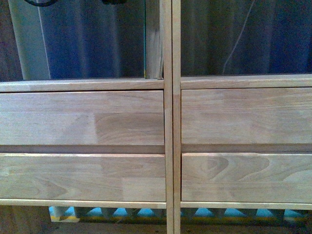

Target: Organize books on shelf

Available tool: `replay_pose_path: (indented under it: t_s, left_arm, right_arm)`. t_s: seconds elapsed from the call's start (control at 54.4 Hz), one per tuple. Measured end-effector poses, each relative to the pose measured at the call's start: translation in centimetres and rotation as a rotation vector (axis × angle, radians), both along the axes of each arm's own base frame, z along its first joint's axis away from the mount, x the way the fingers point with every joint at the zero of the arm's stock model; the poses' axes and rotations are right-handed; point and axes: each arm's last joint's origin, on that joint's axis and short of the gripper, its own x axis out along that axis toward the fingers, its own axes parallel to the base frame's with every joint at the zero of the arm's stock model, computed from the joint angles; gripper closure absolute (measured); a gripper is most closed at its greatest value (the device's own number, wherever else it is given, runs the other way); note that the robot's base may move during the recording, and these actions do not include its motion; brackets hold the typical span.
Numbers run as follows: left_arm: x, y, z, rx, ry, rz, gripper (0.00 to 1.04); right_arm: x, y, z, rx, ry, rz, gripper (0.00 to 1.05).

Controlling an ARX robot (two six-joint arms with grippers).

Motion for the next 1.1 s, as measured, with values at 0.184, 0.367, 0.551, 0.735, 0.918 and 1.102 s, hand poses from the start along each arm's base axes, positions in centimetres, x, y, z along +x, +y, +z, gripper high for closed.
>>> replay_pose_path:
  t_s: [0.184, 0.367, 0.551, 0.735, 0.918, 1.102]
  left_arm:
    - [-1.4, -1.5, 0.1, -0.002, -0.058, -0.116, 0.07]
    - [-1.6, -1.7, 0.0, -0.003, -0.063, -0.124, 0.07]
    - [-1.6, -1.6, -0.2, 0.001, -0.054, -0.124, 0.30]
    - [-1.8, -1.0, 0.0, -0.028, -0.073, -0.137, 0.61]
    - [-2.1, -0.5, 0.1, -0.058, -0.075, -0.148, 0.84]
    - [-2.3, 1.0, 0.0, -0.066, -0.091, -0.117, 0.88]
  right_arm:
    - [0.1, 0.1, -0.1, -0.026, -0.032, -0.012, 0.97]
    - [0.2, 0.2, -0.3, -0.038, -0.057, -0.001, 0.97]
    - [0.0, 0.2, -0.4, -0.050, -0.089, 0.013, 0.97]
    - [0.2, 0.3, -0.9, -0.086, -0.088, 0.025, 0.92]
    - [0.3, 0.5, -1.5, -0.133, -0.089, 0.050, 0.67]
    - [0.1, -0.3, -2.1, -0.161, -0.097, 0.044, 0.41]
